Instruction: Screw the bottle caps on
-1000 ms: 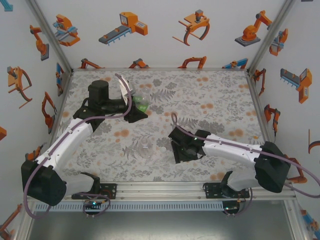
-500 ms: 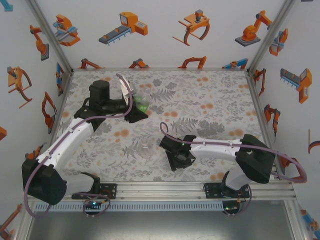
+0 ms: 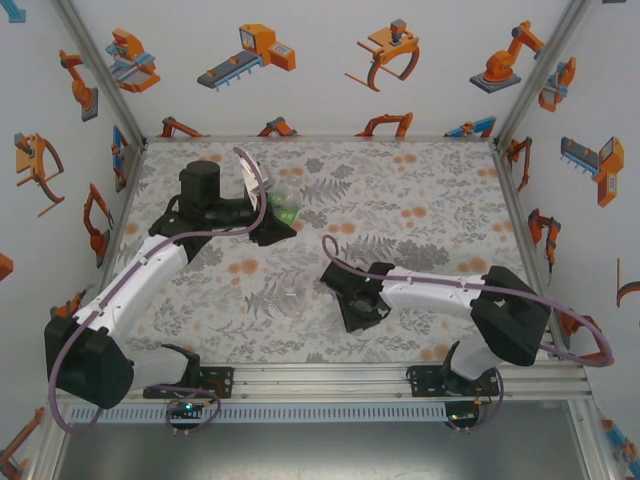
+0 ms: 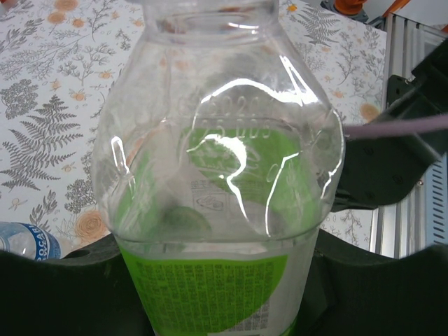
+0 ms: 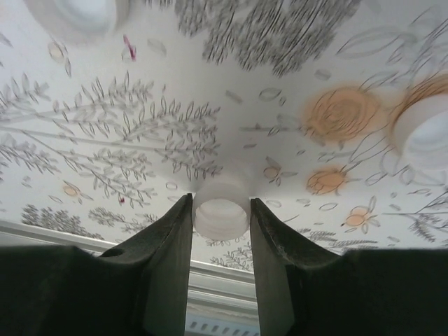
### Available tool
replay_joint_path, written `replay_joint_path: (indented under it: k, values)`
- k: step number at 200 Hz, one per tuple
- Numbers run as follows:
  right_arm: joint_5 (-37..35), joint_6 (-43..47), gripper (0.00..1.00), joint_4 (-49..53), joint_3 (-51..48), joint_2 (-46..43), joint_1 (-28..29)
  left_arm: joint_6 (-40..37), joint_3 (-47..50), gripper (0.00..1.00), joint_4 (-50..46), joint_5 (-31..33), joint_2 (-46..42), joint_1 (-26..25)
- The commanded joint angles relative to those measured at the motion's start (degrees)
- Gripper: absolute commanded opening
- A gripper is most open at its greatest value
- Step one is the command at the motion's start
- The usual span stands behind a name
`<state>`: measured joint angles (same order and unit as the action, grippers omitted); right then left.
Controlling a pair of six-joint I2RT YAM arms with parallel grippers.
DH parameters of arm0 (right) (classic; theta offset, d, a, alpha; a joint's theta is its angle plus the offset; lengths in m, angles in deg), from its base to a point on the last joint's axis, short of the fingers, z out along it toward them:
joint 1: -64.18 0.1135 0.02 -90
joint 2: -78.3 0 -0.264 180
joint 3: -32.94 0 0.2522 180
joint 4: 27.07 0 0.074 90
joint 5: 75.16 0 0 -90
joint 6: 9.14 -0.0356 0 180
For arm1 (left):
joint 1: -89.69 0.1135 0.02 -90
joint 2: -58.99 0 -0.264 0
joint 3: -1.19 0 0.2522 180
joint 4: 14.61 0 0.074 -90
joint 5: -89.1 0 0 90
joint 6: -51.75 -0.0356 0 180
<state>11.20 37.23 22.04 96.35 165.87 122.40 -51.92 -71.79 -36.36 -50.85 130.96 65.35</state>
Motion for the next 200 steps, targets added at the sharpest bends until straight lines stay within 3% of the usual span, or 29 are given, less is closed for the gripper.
replay_joint_path:
  k: [1,43,85,138,200]
  values:
    - [-0.18,4.08,0.32,1.66,3.39,-0.95,-4.51,-0.67,-0.67,0.0,-0.43,-0.31,0.23,-0.18]
    - [3.39,11.99,0.32,2.15,8.25,1.72,-16.81,-0.83,-0.72,0.0,-0.65,0.29,0.44,-0.14]
    - [4.88,18.58,0.32,2.37,16.87,9.86,-26.94,-1.09,-0.8,0.0,-1.0,0.56,0.72,-0.18]
    - [5.24,22.56,0.33,2.55,25.63,20.14,-31.04,-2.37,-1.01,0.0,-2.44,1.76,1.09,-0.18]
    - [7.13,22.29,0.39,1.14,24.98,22.13,-31.41,-2.68,-1.56,0.0,-3.33,1.61,2.12,-0.34]
